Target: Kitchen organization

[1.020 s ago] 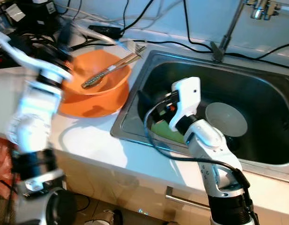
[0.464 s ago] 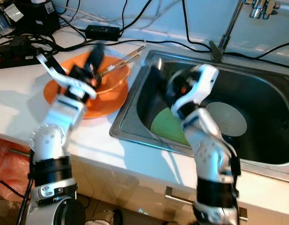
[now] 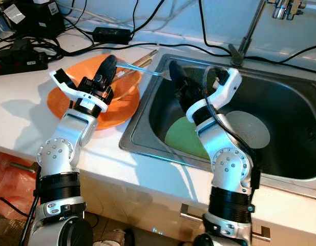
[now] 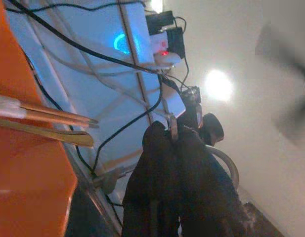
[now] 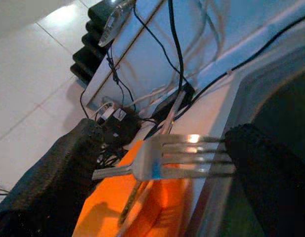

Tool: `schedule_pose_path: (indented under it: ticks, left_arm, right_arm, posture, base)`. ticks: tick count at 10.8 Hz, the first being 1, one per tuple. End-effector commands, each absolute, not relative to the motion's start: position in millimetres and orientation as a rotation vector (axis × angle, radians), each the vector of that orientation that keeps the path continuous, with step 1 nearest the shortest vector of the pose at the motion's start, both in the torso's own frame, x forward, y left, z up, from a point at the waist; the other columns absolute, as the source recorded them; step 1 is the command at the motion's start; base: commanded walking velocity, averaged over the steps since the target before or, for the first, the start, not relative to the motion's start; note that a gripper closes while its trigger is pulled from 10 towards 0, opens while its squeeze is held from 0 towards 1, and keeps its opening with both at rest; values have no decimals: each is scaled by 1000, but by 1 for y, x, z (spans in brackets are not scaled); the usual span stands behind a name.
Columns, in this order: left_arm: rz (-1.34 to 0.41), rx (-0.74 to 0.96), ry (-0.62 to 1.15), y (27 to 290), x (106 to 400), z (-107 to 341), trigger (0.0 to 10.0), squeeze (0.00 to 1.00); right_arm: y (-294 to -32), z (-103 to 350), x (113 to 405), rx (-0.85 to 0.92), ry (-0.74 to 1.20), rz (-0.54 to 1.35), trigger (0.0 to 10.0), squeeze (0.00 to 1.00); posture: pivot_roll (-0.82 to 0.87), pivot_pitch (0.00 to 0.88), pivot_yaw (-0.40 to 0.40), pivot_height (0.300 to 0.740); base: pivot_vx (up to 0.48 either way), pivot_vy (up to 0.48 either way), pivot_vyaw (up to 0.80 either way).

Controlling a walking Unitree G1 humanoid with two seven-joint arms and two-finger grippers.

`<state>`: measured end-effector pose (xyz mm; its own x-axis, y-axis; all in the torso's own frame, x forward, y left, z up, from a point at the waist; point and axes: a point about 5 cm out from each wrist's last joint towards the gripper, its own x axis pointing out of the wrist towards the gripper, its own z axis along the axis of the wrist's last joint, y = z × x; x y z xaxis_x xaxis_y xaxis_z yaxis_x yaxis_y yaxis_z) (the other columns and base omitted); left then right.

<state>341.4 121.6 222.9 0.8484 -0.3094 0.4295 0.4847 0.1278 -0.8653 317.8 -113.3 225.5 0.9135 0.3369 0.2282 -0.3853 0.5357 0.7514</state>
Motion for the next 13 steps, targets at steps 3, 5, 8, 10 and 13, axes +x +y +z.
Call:
schedule_pose_path:
  ticks: [3,5,8,10,13]
  left_arm:
    - [-509,-1423,-180,108,350,219,0,0]
    - [-504,-1422,-203,113,352,223,0,0]
    - [-500,-1410,-206,112,351,223,0,0]
    - [-524,-1414,-275,118,351,244,0,0]
    - [-588,-1430,-356,119,341,277,0,0]
  right_arm:
    - [-118,225,319,971,-25,409,10000,0]
    - [-124,219,321,988,-1,362,10000,0]
    - [-118,217,320,1000,31,379,10000,0]
    - [-120,216,320,994,30,373,10000,0]
    - [-119,223,320,1015,14,403,10000,0]
  posture:
    - [21,102,15,740]
    - [22,104,16,740]
    - [26,101,17,740]
    - [24,102,14,740]
    - [29,103,11,740]
  base:
    - [0,0,0]
    - [0,0,0]
    - [0,0,0]
    - [0,0,0]
    - [0,0,0]
